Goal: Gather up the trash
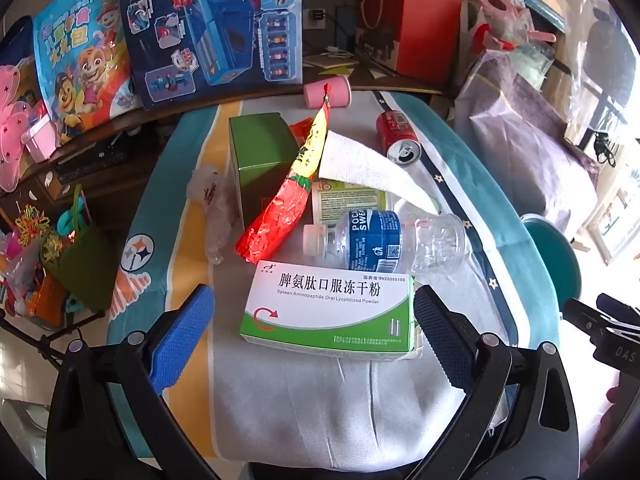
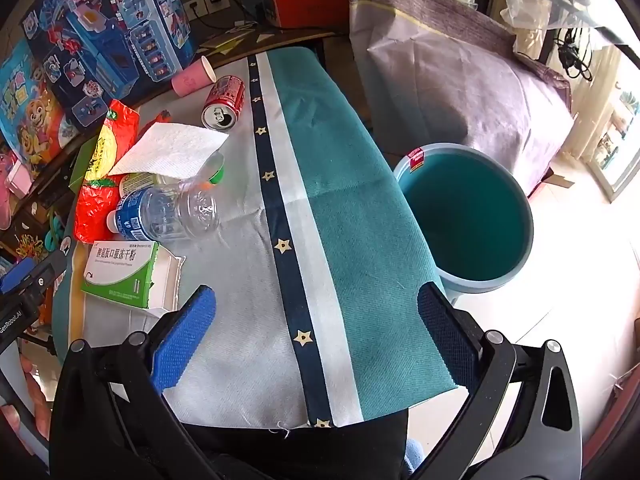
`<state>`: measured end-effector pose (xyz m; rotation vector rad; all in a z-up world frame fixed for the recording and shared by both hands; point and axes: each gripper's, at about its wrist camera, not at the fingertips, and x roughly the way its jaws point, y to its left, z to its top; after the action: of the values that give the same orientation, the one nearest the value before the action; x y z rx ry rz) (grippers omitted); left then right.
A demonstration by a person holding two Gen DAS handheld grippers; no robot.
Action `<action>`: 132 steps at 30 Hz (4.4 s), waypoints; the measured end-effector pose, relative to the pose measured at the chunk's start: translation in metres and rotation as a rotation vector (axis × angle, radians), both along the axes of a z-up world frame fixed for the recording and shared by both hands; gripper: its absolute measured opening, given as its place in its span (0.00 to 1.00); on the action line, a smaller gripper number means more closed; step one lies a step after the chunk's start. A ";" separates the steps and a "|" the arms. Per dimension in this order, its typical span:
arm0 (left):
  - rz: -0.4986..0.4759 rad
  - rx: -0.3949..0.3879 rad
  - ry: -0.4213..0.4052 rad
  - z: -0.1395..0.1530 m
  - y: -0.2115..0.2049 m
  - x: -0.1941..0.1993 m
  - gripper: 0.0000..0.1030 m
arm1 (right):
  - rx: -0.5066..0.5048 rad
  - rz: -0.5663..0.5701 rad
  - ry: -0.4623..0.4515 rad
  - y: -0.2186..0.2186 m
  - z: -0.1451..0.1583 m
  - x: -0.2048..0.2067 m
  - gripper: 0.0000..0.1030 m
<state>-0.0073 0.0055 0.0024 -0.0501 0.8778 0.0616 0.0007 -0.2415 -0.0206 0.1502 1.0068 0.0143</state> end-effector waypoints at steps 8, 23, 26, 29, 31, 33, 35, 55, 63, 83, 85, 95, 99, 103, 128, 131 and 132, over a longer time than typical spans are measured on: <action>0.001 0.002 0.002 0.000 -0.001 0.000 0.96 | -0.003 0.002 0.002 -0.002 -0.002 -0.003 0.94; 0.005 -0.059 0.077 -0.018 0.010 0.006 0.96 | 0.000 -0.013 -0.004 -0.003 -0.005 0.001 0.94; 0.014 -0.108 0.119 -0.029 0.012 0.010 0.96 | 0.013 -0.013 -0.004 -0.005 -0.009 0.004 0.94; 0.003 -0.142 0.178 -0.042 0.004 0.016 0.96 | 0.018 -0.007 0.023 -0.004 -0.017 0.008 0.94; -0.015 -0.135 0.212 -0.049 -0.007 0.019 0.96 | 0.025 -0.001 0.027 -0.004 -0.020 0.011 0.94; -0.031 -0.123 0.242 -0.057 -0.015 0.022 0.96 | 0.031 0.006 0.027 -0.005 -0.024 0.015 0.94; -0.043 -0.115 0.270 -0.065 -0.023 0.025 0.96 | 0.046 0.010 0.042 -0.006 -0.028 0.020 0.94; 0.095 -0.071 0.326 -0.083 0.008 0.019 0.97 | 0.045 0.108 0.108 0.028 -0.038 0.040 0.94; 0.177 -0.085 0.306 -0.084 0.051 -0.002 0.97 | -0.002 0.217 0.087 0.063 -0.028 0.042 0.94; 0.215 -0.213 0.112 -0.071 0.113 -0.029 0.66 | -0.228 0.688 0.108 0.186 -0.006 0.094 0.88; 0.182 -0.195 0.113 -0.071 0.110 -0.027 0.71 | -0.235 0.732 0.144 0.198 -0.014 0.103 0.84; 0.164 -0.195 0.182 -0.094 0.105 -0.012 0.88 | -0.163 0.787 0.342 0.205 -0.059 0.102 0.64; 0.147 -0.131 0.184 -0.099 0.096 -0.001 0.89 | -0.136 0.766 0.362 0.204 -0.068 0.101 0.64; 0.115 -0.107 0.144 -0.098 0.089 0.002 0.44 | -0.112 0.751 0.342 0.206 -0.071 0.099 0.62; -0.070 -0.127 0.088 -0.046 0.056 -0.010 0.04 | 0.226 0.518 0.188 0.086 -0.010 0.067 0.61; -0.077 -0.100 0.036 -0.029 0.056 -0.014 0.04 | 0.261 0.494 0.154 0.069 0.002 0.064 0.61; -0.074 -0.101 0.028 -0.024 0.057 -0.013 0.04 | 0.272 0.486 0.145 0.065 0.006 0.063 0.61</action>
<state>-0.0204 0.0625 -0.0214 -0.1109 0.9095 -0.0512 0.0640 -0.1769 -0.0150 0.1530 1.1634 0.5920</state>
